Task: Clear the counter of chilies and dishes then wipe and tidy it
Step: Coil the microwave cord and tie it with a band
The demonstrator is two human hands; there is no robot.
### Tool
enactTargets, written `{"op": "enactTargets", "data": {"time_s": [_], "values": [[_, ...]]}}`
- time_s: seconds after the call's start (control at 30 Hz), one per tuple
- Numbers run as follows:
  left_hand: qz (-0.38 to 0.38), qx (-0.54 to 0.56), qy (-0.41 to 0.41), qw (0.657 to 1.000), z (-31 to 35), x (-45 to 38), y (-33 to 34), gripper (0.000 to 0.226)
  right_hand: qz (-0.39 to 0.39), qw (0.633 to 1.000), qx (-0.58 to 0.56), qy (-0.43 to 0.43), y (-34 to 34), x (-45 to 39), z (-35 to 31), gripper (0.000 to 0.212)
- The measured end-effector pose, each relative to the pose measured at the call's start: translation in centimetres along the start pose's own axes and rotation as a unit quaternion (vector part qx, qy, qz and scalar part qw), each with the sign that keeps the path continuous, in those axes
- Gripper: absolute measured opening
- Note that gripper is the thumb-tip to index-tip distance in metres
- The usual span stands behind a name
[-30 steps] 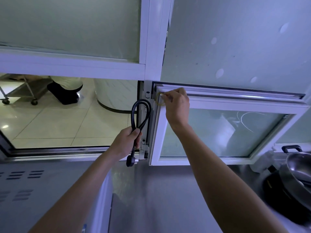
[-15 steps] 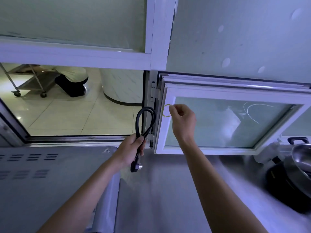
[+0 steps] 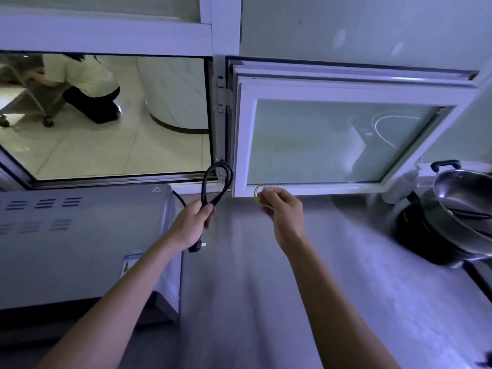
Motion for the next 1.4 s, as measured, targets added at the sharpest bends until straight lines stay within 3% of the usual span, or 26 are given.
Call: {"op": "enactTargets", "data": {"time_s": [0.6, 0.93, 1.2, 1.4], "values": [[-0.028, -0.04, -0.019, 0.999, -2.4, 0.6, 1.5, 0.028, -0.001, 0.997, -0.039, 0.068, -0.2, 0.0, 4.1, 0.017], [-0.024, -0.005, -0.03, 0.999, -3.5, 0.0, 1.8, 0.028, -0.031, 0.991, -0.072, 0.106, -0.1, -0.1, 5.6, 0.016], [-0.032, -0.018, -0.051, 0.998, -4.0, 0.2, 2.3, 0.028, -0.062, 0.986, -0.104, 0.113, -0.1, -0.2, 5.8, 0.018], [-0.03, -0.009, -0.044, 0.999, -3.9, 0.1, 2.2, 0.029, -0.093, 0.989, -0.093, 0.067, -0.1, -0.6, 5.0, 0.016]]}}
Point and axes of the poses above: each hand's wrist, its own x-axis away from the middle knuckle, its own y-axis out of the palm, z = x × y, the point moved 4 cm from there along -x, towards the middle knuckle, and after that the axes turned 7 degrees about y, right-handed, at the moved point
